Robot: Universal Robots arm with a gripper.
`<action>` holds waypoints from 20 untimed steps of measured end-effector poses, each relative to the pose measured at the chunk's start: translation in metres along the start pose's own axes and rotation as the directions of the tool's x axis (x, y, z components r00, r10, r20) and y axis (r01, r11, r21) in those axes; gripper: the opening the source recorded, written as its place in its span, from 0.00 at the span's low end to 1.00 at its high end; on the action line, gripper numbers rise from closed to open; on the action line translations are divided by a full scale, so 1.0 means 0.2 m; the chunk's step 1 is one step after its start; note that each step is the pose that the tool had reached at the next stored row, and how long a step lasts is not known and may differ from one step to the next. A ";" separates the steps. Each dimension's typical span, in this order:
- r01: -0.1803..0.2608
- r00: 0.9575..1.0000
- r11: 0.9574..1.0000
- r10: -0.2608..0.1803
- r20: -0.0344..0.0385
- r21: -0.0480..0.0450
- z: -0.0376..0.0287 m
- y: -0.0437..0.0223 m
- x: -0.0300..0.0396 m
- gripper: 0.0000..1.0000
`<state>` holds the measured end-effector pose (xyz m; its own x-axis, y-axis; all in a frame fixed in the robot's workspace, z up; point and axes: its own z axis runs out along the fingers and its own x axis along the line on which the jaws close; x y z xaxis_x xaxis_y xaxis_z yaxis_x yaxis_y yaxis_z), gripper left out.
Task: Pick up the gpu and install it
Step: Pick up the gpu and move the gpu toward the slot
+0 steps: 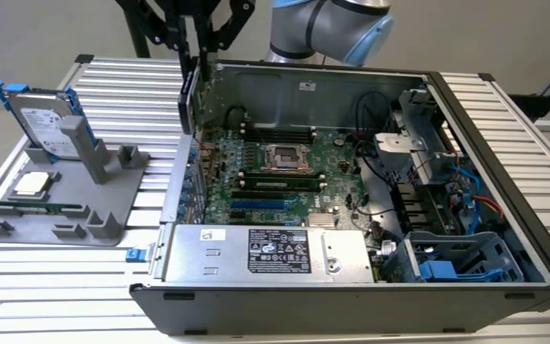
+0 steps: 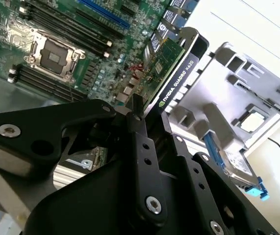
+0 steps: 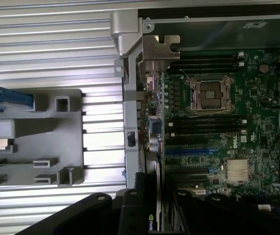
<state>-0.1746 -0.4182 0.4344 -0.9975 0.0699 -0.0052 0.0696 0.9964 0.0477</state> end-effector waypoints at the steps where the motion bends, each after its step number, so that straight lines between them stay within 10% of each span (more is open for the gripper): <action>1: 0.000 1.000 1.000 0.000 0.000 0.000 0.000 0.001 -0.014 0.00; 20: 0.000 1.000 1.000 0.000 0.000 0.000 0.001 0.010 -0.143 0.00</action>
<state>-0.1459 -0.4182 0.4345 -0.9975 0.0699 -0.0049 0.0696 0.9964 0.0476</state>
